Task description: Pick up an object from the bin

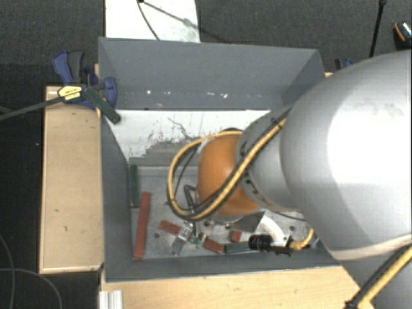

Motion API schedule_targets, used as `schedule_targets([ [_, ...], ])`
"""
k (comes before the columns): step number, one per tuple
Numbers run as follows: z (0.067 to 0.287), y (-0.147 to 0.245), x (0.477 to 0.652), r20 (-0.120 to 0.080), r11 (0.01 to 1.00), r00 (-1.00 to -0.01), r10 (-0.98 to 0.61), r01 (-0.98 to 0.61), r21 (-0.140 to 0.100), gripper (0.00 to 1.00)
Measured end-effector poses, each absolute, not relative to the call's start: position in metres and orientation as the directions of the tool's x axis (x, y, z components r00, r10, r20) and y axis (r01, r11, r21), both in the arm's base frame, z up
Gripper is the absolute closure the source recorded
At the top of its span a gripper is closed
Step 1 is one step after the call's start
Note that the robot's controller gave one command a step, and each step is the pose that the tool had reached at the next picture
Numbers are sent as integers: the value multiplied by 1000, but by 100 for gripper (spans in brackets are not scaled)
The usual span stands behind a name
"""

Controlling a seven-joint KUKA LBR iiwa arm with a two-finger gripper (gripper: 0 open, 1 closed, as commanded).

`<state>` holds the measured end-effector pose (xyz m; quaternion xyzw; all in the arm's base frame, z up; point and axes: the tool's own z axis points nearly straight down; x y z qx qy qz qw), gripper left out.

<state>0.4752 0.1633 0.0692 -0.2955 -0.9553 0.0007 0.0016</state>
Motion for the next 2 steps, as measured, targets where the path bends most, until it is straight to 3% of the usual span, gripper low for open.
schedule_targets([
  [1, 69, 163, 475, 3, 823, -823, 567, 567, -2, 0],
  [2, 69, 164, 475, 3, 821, -821, 572, 572, -1, 100],
])
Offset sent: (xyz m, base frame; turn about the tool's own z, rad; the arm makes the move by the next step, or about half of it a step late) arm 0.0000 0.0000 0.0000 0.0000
